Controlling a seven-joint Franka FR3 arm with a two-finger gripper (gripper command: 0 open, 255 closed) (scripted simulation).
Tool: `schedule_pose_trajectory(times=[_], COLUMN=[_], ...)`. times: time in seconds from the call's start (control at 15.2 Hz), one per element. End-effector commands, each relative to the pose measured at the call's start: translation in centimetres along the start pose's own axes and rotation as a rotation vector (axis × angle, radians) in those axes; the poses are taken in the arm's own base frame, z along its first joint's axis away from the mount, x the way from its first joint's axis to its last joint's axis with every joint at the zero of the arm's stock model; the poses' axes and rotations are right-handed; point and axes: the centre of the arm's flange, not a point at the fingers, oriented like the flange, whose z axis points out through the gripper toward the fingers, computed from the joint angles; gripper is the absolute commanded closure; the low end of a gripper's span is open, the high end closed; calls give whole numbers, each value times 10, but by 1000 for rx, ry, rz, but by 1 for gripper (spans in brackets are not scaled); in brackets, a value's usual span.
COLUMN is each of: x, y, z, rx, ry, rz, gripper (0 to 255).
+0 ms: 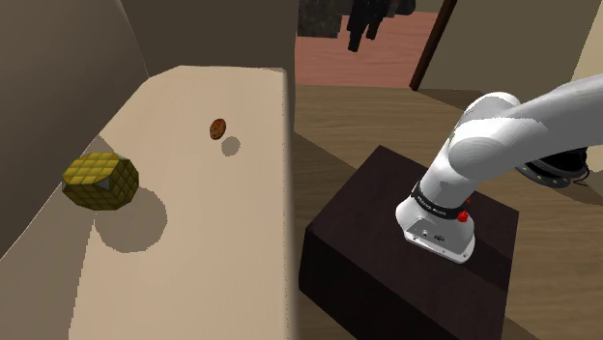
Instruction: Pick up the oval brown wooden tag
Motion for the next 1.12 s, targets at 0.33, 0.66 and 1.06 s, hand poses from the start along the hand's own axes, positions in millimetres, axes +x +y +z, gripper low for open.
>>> schedule_pose_trajectory(times=[0.33, 0.66, 1.06], x=[39, 81, 135], y=[-42, -81, -122], z=[35, 71, 115], rx=[-6, -12, -19], ry=[-11, -23, -36], rz=[82, 163, 262], gripper=[0, 0, 0])
